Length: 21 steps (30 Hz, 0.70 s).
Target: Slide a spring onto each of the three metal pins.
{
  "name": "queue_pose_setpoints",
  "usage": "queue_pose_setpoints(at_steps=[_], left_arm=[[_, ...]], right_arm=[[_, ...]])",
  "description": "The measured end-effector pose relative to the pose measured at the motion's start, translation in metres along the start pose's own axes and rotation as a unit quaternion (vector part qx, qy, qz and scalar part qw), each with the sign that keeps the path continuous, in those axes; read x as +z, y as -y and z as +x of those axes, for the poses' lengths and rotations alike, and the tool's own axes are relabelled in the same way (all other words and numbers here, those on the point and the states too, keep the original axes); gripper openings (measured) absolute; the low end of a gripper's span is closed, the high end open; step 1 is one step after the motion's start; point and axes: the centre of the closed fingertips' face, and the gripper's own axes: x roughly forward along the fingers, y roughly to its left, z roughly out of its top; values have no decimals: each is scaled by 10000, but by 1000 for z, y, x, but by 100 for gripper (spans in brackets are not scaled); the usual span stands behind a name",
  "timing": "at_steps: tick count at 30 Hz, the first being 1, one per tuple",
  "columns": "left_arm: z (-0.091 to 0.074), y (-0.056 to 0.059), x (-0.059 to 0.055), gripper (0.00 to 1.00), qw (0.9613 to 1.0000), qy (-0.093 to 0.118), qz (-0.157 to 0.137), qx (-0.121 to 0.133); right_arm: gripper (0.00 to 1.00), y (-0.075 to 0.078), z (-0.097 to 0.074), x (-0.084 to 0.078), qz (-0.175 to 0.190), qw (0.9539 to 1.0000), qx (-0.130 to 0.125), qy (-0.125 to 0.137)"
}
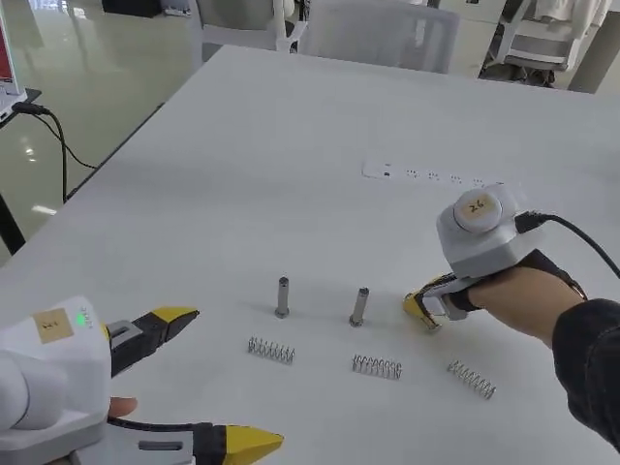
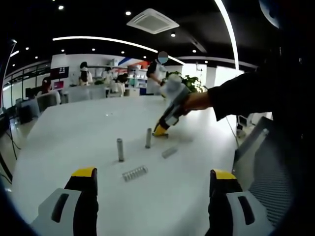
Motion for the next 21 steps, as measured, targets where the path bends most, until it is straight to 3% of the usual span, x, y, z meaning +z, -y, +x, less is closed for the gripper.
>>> queue_pose_setpoints(at_steps=[8,16,21], left_arm=[[-2,-3,0,91,10000,7,-14,22],[-1,-1,0,90,10000,-5,4,-8],[-2,-2,1,90,10000,10,8,-4]], right_arm=[[7,0,1,0,94,9999,-7,-34],[5,0,2,1,-34,9992,-286,-287],[5,2,1,0,56,9989,-375,-275]])
